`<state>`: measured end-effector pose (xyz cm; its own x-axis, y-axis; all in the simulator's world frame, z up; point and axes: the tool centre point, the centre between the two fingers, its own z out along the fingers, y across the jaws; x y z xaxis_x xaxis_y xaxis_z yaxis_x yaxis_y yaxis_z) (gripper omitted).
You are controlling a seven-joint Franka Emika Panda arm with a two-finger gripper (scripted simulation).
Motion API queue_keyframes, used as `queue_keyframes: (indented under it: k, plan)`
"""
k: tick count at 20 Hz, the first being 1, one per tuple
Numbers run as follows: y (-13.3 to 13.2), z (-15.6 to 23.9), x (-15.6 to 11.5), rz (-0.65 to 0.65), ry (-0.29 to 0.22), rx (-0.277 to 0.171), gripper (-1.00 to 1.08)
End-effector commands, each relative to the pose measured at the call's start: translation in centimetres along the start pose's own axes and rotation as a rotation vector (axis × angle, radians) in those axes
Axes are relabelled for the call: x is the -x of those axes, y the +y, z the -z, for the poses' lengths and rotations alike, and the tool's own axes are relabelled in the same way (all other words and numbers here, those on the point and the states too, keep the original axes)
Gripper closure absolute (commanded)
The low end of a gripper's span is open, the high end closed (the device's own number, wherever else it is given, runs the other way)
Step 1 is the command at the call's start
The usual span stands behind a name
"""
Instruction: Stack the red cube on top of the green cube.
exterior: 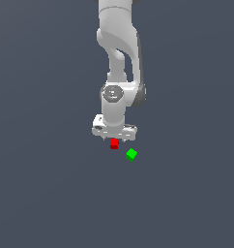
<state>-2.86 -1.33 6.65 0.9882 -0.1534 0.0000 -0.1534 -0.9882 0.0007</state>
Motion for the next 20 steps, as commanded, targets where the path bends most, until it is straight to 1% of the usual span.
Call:
queue_keyframes:
  k: [1, 8, 13, 14, 20]
  plan:
    - [0.0, -0.7, 0.1, -0.001, -0.001, 0.000, -0.92]
    - [0.0, -4.0, 0.1, -0.002, 0.000, 0.000, -0.92]
    - [0.0, -4.7, 0.0, -0.002, 0.000, -0.001, -0.92]
    - [0.0, -4.7, 0.0, -0.002, 0.000, -0.001, 1.08]
    - [0.0, -4.7, 0.0, -0.002, 0.000, -0.001, 1.08]
